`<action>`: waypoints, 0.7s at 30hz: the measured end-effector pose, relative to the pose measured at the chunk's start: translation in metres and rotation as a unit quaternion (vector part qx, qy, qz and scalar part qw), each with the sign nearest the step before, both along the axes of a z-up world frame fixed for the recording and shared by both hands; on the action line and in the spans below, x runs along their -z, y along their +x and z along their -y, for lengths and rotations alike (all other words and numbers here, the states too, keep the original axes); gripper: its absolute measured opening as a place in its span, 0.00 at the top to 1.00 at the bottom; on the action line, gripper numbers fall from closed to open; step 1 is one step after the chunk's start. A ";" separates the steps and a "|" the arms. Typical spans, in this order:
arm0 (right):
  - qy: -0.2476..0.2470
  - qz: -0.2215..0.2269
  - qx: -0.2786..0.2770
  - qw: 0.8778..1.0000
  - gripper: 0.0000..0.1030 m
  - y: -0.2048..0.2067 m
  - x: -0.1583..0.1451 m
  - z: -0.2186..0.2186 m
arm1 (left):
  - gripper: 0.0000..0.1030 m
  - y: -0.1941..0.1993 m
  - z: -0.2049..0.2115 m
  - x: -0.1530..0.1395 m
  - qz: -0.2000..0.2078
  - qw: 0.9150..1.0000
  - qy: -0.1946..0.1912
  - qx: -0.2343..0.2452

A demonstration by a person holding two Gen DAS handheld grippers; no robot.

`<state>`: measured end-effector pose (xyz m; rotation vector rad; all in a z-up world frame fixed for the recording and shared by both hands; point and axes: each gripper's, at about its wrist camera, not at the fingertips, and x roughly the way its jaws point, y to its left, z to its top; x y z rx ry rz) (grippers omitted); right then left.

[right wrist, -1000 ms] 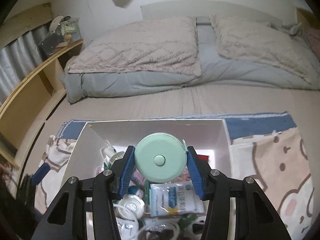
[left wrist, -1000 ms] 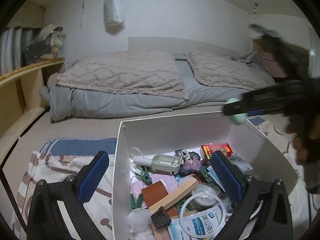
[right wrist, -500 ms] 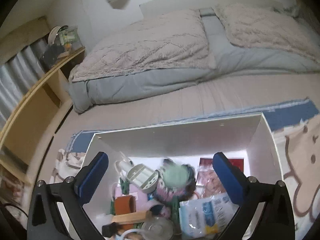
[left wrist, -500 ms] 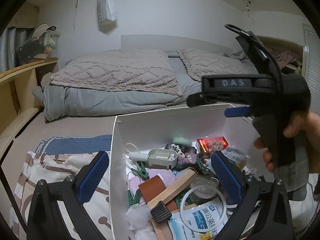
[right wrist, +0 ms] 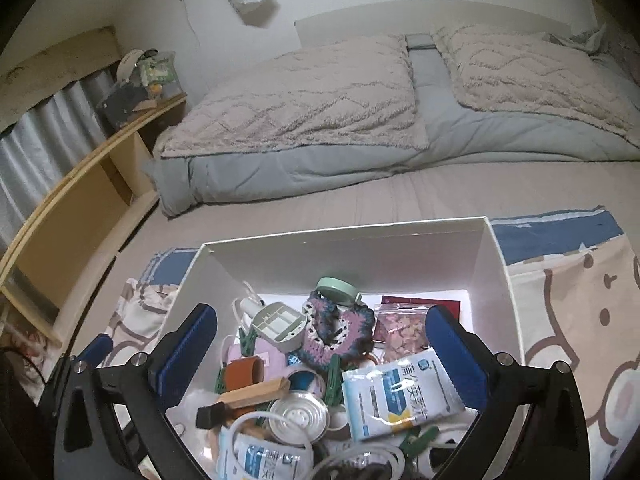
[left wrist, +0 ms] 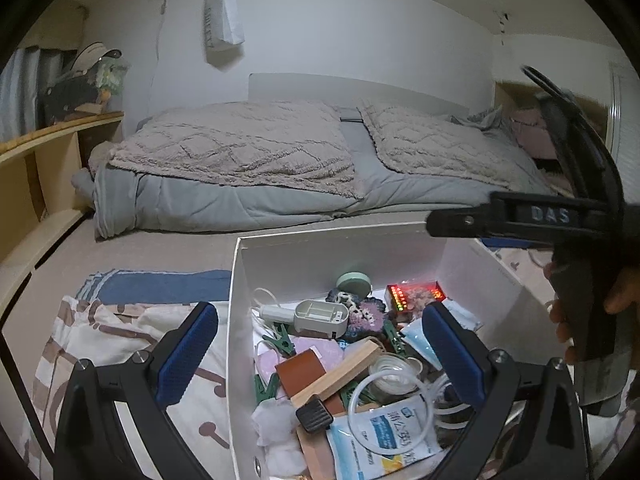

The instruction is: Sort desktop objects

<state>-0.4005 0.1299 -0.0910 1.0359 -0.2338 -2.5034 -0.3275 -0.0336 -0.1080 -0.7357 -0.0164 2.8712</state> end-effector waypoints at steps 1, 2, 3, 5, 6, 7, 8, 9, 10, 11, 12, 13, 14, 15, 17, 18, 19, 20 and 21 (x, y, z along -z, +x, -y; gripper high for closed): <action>-0.001 -0.001 0.000 1.000 0.00 0.002 -0.002 -0.001 | 0.00 0.002 0.001 -0.002 -0.001 1.000 0.002 -0.001; 0.000 -0.004 0.001 1.000 0.00 0.006 -0.005 -0.003 | 0.00 0.005 0.002 -0.005 -0.003 1.000 0.002 -0.003; 0.002 -0.006 0.002 1.000 0.00 0.009 -0.007 -0.004 | 0.00 0.007 0.003 -0.007 -0.006 1.000 0.001 -0.004; 0.004 -0.011 0.005 1.000 0.00 0.017 -0.011 -0.008 | 0.00 0.012 0.005 -0.012 -0.009 1.000 0.000 -0.008; 0.003 -0.011 0.007 1.000 0.00 0.021 -0.012 -0.009 | 0.00 0.015 0.006 -0.014 -0.010 1.000 0.002 -0.010; 0.002 -0.011 0.007 1.000 0.00 0.025 -0.013 -0.010 | 0.00 0.016 0.009 -0.016 -0.009 1.000 0.005 -0.011; 0.003 -0.010 0.007 1.000 0.00 0.028 -0.014 -0.011 | 0.00 0.017 0.010 -0.017 -0.008 1.000 0.008 -0.012; 0.004 -0.011 0.007 1.000 0.00 0.034 -0.016 -0.012 | 0.00 0.019 0.011 -0.020 -0.006 1.000 0.010 -0.012; 0.005 -0.013 0.008 1.000 0.00 0.036 -0.017 -0.012 | 0.00 0.021 0.011 -0.022 -0.007 1.000 0.010 -0.012; 0.007 -0.016 0.007 1.000 0.00 0.040 -0.019 -0.013 | 0.00 0.023 0.012 -0.024 -0.008 1.000 0.010 -0.013; 0.009 -0.019 0.007 1.000 0.00 0.045 -0.021 -0.014 | 0.00 0.025 0.013 -0.025 -0.009 1.000 0.011 -0.015; 0.010 -0.022 0.007 1.000 0.00 0.049 -0.024 -0.015 | 0.00 0.027 0.014 -0.028 -0.007 1.000 0.014 -0.016; 0.012 -0.026 0.007 1.000 0.00 0.054 -0.027 -0.016 | 0.00 0.029 0.014 -0.029 -0.006 1.000 0.016 -0.017; 0.013 -0.030 0.008 0.999 0.00 0.059 -0.030 -0.017 | 0.00 0.030 0.015 -0.031 -0.004 1.000 0.019 -0.019; 0.017 -0.036 0.008 0.999 0.00 0.067 -0.034 -0.018 | 0.00 0.034 0.016 -0.035 -0.002 1.000 0.021 -0.020; 0.020 -0.039 0.008 0.999 0.00 0.072 -0.037 -0.019 | 0.00 0.036 0.016 -0.038 -0.002 1.000 0.022 -0.020; 0.023 -0.042 0.007 0.999 0.00 0.076 -0.040 -0.019 | 0.00 0.039 0.016 -0.041 -0.001 1.000 0.021 -0.021; 0.026 -0.046 0.006 0.999 0.00 0.081 -0.043 -0.020 | 0.00 0.041 0.016 -0.043 0.000 1.000 0.020 -0.022; 0.028 -0.048 0.005 0.998 0.00 0.085 -0.046 -0.021 | 0.00 0.044 0.016 -0.045 0.001 1.000 0.020 -0.022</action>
